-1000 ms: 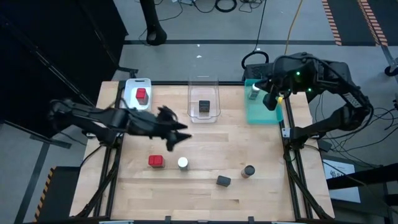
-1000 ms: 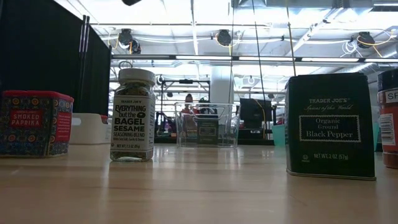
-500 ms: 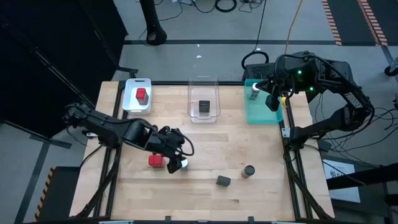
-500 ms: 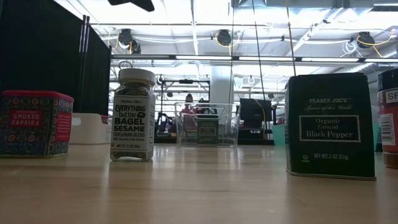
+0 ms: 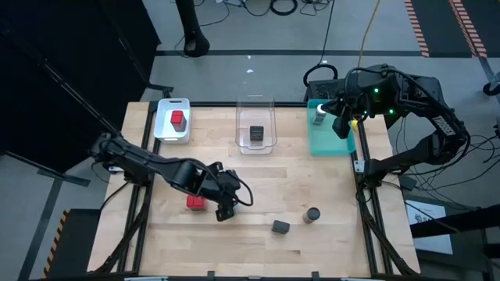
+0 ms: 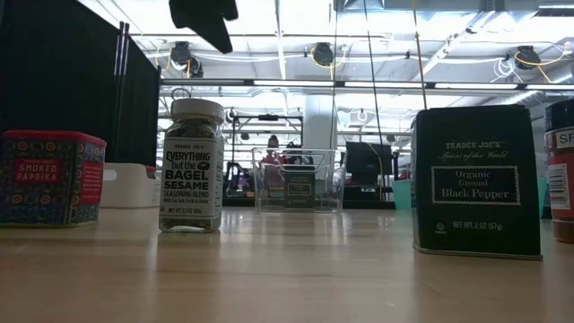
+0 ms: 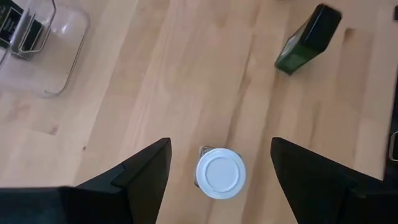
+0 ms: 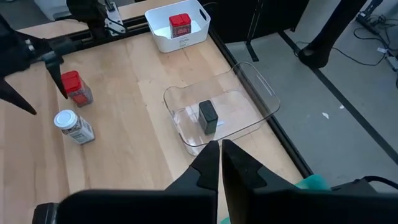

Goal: Sort spices by type
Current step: Put the white seasoning bottle into the green bin

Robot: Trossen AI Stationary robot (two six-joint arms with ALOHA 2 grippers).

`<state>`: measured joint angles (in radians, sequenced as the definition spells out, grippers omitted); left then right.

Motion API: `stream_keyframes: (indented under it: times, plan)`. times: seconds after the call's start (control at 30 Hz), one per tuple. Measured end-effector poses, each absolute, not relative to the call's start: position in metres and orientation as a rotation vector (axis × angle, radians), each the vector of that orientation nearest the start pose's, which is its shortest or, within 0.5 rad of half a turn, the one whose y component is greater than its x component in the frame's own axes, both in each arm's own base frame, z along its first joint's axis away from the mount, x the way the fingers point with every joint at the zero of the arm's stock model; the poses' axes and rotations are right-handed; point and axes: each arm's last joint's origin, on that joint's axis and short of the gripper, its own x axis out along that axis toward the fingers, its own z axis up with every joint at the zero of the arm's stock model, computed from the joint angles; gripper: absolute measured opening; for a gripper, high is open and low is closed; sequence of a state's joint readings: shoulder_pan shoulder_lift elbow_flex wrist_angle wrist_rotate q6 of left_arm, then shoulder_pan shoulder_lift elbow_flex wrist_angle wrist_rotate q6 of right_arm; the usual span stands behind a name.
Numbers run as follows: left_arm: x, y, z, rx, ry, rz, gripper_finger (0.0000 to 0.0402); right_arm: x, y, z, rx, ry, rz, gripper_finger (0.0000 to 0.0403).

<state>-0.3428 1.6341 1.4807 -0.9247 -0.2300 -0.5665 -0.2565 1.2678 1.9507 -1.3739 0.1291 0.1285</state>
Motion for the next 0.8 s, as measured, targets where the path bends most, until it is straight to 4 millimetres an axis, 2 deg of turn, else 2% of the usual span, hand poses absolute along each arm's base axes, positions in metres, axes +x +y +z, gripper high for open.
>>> stream_keyframes:
  times: [0.23, 0.8]
  plan:
    - [0.323, -0.108, 0.292, -0.182, 1.058, 0.209, 0.0278, 0.161, -0.046, 0.495, 0.180, 0.665, -0.419, 0.0000]
    - [0.322, -0.112, 0.290, -0.195, 1.073, 0.186, 0.0284, 0.162, -0.046, 0.496, 0.199, 0.647, -0.426, 0.0000]
